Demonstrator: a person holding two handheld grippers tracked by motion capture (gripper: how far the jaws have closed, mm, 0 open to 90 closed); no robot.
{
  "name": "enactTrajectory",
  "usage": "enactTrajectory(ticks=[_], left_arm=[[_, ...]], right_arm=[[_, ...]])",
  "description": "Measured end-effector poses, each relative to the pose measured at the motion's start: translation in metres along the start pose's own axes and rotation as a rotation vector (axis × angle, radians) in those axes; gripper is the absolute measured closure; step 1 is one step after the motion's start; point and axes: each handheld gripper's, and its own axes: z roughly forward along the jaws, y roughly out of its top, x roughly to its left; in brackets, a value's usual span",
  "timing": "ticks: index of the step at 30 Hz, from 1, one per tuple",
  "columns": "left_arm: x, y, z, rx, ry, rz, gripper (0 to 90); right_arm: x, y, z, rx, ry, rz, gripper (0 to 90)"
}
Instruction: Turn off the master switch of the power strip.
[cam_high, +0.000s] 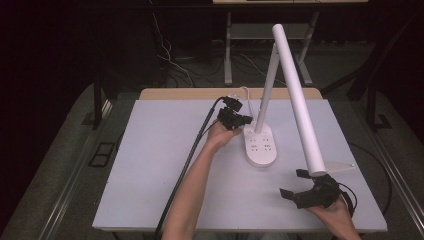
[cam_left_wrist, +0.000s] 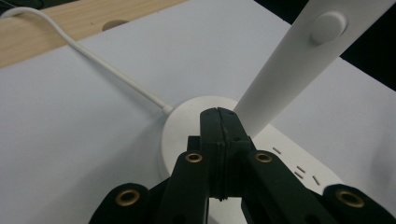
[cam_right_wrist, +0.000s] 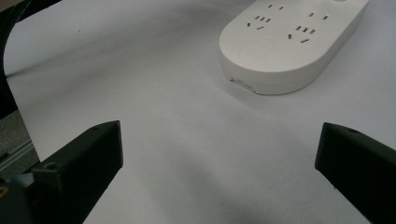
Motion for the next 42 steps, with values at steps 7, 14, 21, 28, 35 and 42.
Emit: enactTrajectory(ticks=[7, 14, 21, 28, 35, 42], left_arm=[[-0.001, 0.006, -0.021, -0.021, 0.009, 0.021, 90.0], [-0.003, 0.004, -0.045, -0.035, 0.013, 0.043, 87.6], [0.0, -0.006, -0.073, -0.085, -0.005, 0.002, 75.4], [0.004, -0.019, -0.101, -0.116, -0.059, -0.015, 36.0], [0.006, -0.039, -0.128, -0.158, -0.09, -0.042, 5.4], [0.0, -0.062, -0.15, -0.155, -0.052, -0.031, 0.0]], right_arm=[[0.0, 0.001, 0.0, -0.004, 0.002, -0.002, 0.4], [0.0, 0.001, 0.0, -0.006, 0.001, -0.004, 0.4], [0.0, 0.001, 0.0, -0.007, 0.001, 0.0, 0.4], [0.0, 0.001, 0.0, -0.006, -0.007, 0.0, 0.4], [0.0, 0.001, 0.0, -0.011, -0.006, 0.001, 0.4], [0.0, 0.001, -0.001, -0.014, -0.008, 0.002, 0.4]])
